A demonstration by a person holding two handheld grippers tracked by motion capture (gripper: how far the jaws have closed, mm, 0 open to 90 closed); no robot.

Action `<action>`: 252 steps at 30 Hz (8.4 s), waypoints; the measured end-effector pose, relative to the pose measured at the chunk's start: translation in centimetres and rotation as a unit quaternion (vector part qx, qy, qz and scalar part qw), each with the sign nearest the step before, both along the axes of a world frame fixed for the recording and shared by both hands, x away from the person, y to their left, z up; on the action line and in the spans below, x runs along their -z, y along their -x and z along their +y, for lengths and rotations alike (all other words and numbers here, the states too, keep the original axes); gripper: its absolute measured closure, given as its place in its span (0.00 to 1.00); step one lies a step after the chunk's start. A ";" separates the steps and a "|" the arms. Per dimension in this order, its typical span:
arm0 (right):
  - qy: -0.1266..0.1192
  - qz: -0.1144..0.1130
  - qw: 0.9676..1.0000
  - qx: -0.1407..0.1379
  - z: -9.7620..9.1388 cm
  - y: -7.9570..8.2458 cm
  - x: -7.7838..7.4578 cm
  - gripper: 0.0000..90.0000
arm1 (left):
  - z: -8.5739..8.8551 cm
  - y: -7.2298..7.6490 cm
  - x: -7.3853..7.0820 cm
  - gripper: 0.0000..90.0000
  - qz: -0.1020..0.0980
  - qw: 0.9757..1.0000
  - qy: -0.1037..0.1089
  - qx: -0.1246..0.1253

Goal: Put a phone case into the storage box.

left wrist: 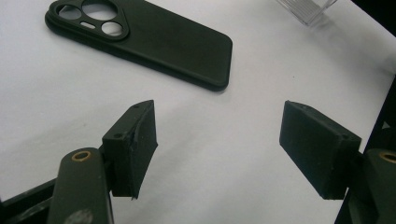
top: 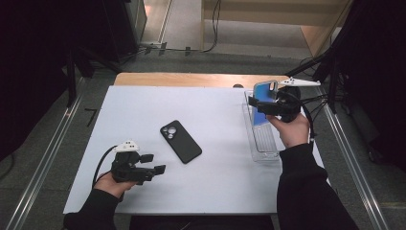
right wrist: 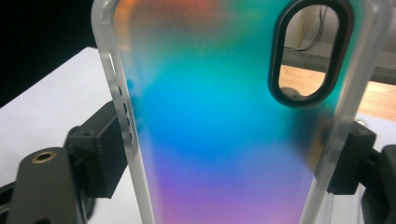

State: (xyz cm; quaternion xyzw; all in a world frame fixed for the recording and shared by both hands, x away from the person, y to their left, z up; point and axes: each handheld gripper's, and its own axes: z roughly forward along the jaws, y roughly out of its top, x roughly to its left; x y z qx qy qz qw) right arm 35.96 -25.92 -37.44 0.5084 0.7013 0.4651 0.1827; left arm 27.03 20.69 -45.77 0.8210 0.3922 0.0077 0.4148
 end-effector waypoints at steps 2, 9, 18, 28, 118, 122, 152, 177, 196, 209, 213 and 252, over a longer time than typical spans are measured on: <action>-0.007 0.003 1.000 0.009 -0.3 -0.4 -0.1 0.18 | 0.1 0.0 0.0 0.31 0.000 1.000 -0.001 0.002; -0.003 0.002 0.999 0.032 -0.9 -2.4 0.2 0.18 | 0.2 0.1 0.1 0.30 0.001 1.000 -0.003 -0.003; -0.001 0.008 0.998 0.063 -1.2 -5.7 1.2 0.18 | 0.3 -0.1 0.2 0.31 0.003 1.000 -0.002 -0.003; 0.011 0.018 0.997 0.071 -1.0 -8.6 2.5 0.18 | 0.2 -0.2 0.2 0.31 0.005 1.000 0.006 -0.004; -0.006 0.107 0.994 -0.036 -0.3 -4.0 3.4 0.00 | 0.4 -0.9 0.2 0.30 0.018 1.000 0.012 -0.010; -0.005 0.109 0.992 -0.059 0.4 -2.7 3.5 0.00 | 0.4 -1.0 0.1 0.30 0.017 1.000 0.012 -0.004; 0.016 0.099 0.976 -0.192 3.3 5.2 4.5 0.18 | 0.3 -1.5 -0.5 0.30 0.015 1.000 0.025 0.010; 0.037 0.106 0.961 -0.253 2.6 10.5 8.3 0.23 | -0.2 -0.8 -0.8 0.30 0.005 0.999 0.027 0.040; 0.043 0.114 0.960 -0.253 2.4 10.5 9.5 0.23 | -0.1 -0.7 -0.8 0.30 0.002 0.999 0.023 0.042; 0.026 0.117 0.973 -0.199 3.7 9.8 8.1 0.23 | 0.3 -0.8 -0.9 0.30 0.005 0.999 0.023 0.034; 0.017 0.116 0.973 -0.198 4.5 9.3 7.7 0.21 | 0.3 -0.8 -0.9 0.30 0.006 0.999 0.027 0.035; 0.046 0.111 0.977 -0.179 12.9 2.2 6.6 0.00 | 0.3 -0.3 -0.8 0.30 0.009 0.999 0.023 0.035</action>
